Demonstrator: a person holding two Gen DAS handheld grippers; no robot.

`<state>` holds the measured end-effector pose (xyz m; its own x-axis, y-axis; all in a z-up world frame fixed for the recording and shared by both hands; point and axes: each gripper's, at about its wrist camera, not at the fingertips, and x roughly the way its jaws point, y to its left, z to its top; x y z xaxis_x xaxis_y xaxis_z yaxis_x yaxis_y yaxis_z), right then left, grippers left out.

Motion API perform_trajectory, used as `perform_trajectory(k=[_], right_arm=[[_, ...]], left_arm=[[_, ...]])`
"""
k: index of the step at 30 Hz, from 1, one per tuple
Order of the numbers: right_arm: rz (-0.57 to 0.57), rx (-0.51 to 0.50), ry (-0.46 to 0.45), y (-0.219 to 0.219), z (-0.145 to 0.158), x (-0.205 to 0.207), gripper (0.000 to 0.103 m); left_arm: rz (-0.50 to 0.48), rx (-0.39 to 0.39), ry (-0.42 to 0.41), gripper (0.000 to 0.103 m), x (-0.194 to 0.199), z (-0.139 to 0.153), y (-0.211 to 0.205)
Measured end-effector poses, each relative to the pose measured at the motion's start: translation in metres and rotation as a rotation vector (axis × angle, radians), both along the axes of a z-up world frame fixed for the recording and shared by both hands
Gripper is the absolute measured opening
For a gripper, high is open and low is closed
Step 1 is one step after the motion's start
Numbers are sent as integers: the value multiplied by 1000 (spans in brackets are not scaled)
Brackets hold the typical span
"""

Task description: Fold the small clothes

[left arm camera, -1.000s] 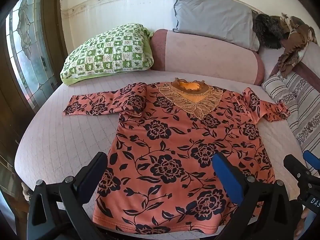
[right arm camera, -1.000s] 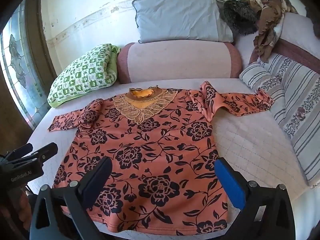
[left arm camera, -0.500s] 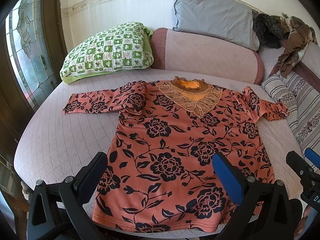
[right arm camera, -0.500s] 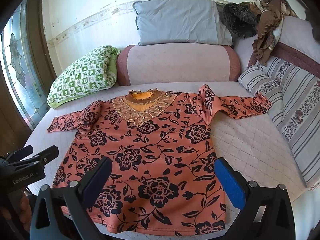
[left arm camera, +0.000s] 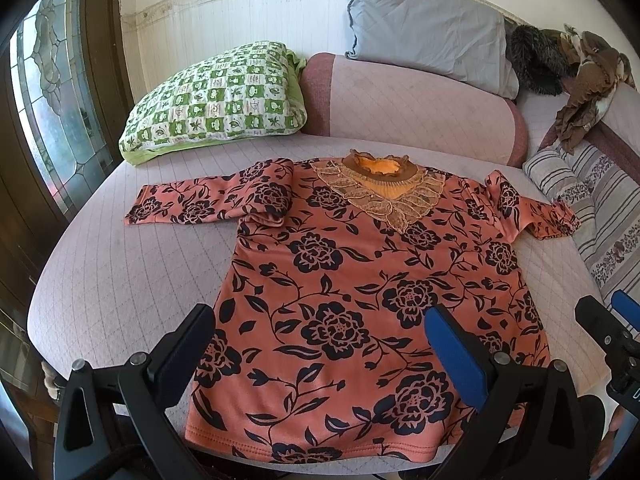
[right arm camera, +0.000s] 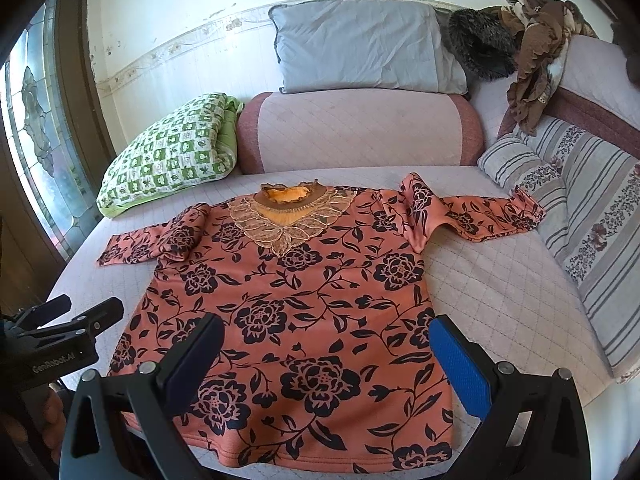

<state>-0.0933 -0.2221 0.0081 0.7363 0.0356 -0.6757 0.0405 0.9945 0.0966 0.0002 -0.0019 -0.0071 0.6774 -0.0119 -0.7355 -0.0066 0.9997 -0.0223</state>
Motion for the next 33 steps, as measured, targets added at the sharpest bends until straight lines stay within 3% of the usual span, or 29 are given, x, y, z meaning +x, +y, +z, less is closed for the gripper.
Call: perform_trajectory(k=[33], right_arm=[[10, 3, -6, 6, 3, 2, 103]], left_arm=[[-6, -5, -2, 103, -1, 1, -1]])
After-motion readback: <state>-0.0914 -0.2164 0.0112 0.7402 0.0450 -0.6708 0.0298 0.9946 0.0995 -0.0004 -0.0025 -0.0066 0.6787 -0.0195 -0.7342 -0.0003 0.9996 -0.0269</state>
